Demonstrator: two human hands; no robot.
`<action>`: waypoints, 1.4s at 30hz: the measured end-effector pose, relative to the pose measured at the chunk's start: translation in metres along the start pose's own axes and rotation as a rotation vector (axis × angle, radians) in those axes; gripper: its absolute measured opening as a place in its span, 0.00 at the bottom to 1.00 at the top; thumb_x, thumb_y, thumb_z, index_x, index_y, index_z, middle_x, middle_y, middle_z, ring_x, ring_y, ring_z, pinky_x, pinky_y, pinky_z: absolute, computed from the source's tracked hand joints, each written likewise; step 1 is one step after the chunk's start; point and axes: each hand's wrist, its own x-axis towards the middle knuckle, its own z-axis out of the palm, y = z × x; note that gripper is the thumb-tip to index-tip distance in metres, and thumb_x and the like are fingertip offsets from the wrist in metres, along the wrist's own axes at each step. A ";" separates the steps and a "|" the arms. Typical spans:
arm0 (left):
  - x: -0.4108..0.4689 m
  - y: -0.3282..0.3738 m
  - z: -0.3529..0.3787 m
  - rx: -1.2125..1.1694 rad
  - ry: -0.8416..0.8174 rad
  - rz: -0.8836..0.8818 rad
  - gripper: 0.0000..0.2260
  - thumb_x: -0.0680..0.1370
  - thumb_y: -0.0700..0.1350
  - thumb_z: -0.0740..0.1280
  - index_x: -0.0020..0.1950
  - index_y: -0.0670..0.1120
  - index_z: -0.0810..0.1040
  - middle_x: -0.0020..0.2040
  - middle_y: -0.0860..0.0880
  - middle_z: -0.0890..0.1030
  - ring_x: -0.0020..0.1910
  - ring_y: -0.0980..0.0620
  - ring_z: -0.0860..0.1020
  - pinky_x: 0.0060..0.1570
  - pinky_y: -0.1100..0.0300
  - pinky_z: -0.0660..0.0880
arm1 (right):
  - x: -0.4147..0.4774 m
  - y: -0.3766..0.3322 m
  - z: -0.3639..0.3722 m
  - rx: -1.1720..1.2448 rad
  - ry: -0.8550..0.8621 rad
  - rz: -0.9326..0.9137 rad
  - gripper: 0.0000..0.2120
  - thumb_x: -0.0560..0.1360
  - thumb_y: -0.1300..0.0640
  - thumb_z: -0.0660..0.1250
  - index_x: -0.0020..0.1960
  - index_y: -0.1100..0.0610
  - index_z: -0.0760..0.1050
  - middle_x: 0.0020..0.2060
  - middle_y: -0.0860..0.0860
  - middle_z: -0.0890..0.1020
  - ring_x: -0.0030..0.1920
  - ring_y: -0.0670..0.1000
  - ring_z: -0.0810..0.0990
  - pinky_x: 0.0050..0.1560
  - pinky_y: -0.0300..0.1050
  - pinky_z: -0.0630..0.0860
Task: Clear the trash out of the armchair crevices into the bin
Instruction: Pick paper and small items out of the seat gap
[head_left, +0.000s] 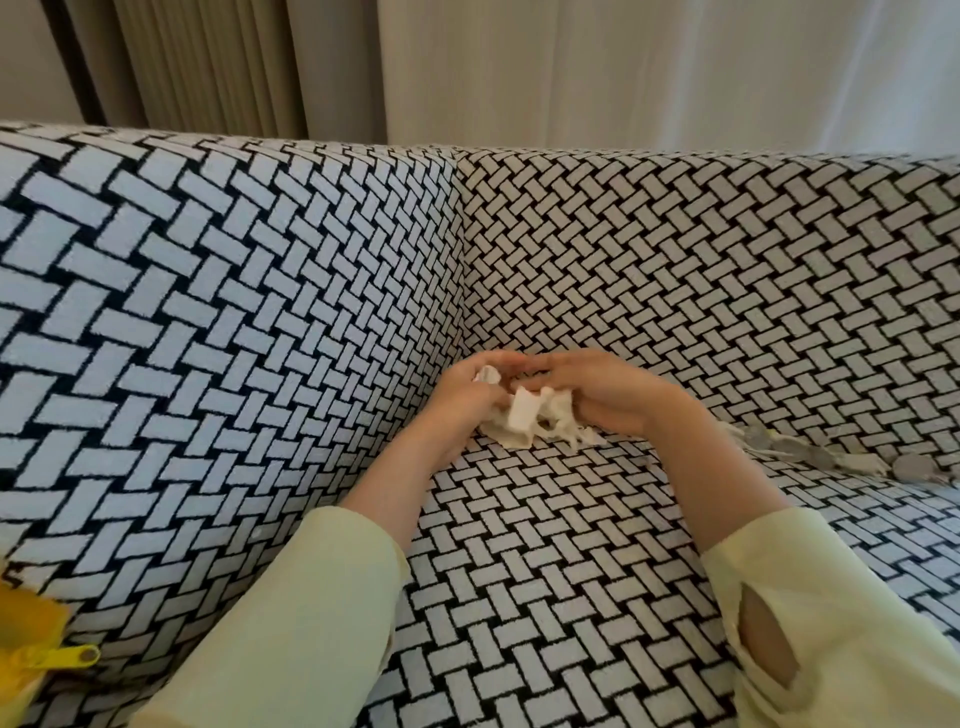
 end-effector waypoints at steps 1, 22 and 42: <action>-0.001 0.000 -0.001 0.001 0.011 -0.010 0.22 0.71 0.25 0.57 0.56 0.45 0.77 0.56 0.50 0.78 0.52 0.53 0.77 0.41 0.61 0.78 | 0.000 0.001 -0.001 -0.060 0.006 -0.004 0.12 0.76 0.67 0.61 0.57 0.58 0.75 0.50 0.56 0.81 0.46 0.51 0.78 0.46 0.43 0.76; -0.004 0.003 0.015 0.365 -0.025 0.003 0.20 0.81 0.55 0.49 0.66 0.50 0.72 0.59 0.49 0.76 0.57 0.48 0.74 0.58 0.53 0.69 | -0.005 -0.009 0.017 -0.603 0.369 -0.026 0.09 0.72 0.61 0.68 0.34 0.54 0.77 0.36 0.47 0.78 0.38 0.44 0.74 0.36 0.35 0.68; -0.018 -0.002 0.023 0.783 -0.214 0.088 0.34 0.70 0.67 0.62 0.71 0.52 0.63 0.65 0.51 0.70 0.63 0.51 0.68 0.61 0.55 0.67 | -0.001 0.001 0.009 -0.314 0.706 0.233 0.14 0.79 0.60 0.56 0.62 0.64 0.71 0.54 0.61 0.78 0.50 0.56 0.77 0.58 0.49 0.74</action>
